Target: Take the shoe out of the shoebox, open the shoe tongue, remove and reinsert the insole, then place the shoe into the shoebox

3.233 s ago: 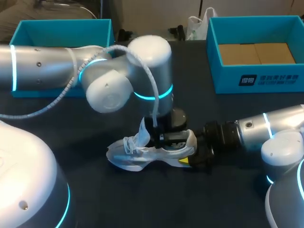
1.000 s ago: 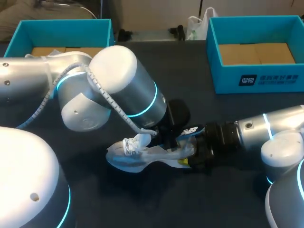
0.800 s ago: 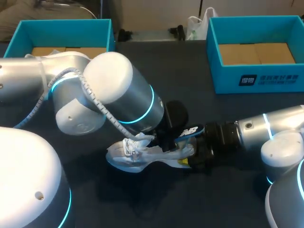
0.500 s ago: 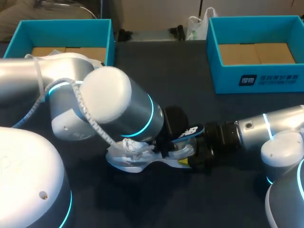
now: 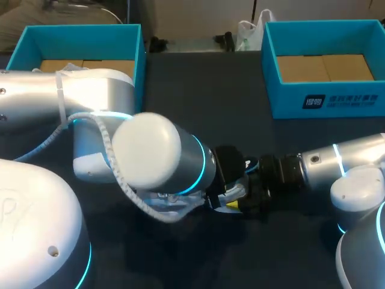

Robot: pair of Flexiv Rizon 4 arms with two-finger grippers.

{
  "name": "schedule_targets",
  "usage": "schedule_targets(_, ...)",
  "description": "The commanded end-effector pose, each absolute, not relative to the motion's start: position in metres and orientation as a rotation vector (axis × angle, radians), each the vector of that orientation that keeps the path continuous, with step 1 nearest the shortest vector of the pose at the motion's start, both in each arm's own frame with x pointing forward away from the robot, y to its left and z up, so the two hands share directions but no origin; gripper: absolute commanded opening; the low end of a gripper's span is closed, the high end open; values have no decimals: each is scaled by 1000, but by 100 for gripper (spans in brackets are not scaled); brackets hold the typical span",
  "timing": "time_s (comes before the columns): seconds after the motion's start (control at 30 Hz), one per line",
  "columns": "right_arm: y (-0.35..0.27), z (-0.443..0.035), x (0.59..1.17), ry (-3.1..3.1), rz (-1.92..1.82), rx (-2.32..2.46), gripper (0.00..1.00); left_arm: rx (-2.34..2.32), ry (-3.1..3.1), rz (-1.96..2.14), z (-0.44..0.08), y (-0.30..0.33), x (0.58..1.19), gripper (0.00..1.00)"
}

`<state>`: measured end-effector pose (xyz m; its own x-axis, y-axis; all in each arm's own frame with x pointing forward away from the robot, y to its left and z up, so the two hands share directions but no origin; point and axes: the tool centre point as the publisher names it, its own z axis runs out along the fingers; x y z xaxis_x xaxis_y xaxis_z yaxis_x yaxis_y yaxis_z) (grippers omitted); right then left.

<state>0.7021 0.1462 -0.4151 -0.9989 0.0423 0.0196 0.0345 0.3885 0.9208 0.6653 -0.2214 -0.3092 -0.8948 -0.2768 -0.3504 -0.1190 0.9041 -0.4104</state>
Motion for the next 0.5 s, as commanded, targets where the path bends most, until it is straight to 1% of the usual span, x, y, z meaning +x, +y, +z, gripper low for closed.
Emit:
schedule_targets(0.03, 148, -413, 702, 2619, 1723, 74, 0, -308, 2607, -510, -313, -230, 658, 37)
schedule_targets(0.1, 148, -413, 702, 2619, 1723, 74, 0, -316, 2593, -510, -313, -230, 658, 39)
schedule_targets(0.17, 148, -413, 702, 2619, 1723, 74, 0, -322, 2581, -510, -313, -230, 658, 45)
schedule_targets(0.27, 148, -413, 702, 2619, 1723, 74, 0, -336, 2565, -511, -312, -230, 658, 50)
schedule_targets(0.3, 148, -413, 702, 2619, 1723, 74, 0, -341, 2553, -507, -312, -230, 658, 55)
schedule_targets(0.33, 148, -413, 702, 2619, 1723, 74, 0, -344, 2547, -508, -312, -230, 658, 66)
schedule_targets(0.37, 148, -413, 702, 2619, 1723, 74, 0, -347, 2541, -509, -312, -229, 658, 71)
schedule_targets(0.5, 148, -413, 702, 2619, 1723, 74, 0, -357, 2505, -501, -313, -230, 661, 71)
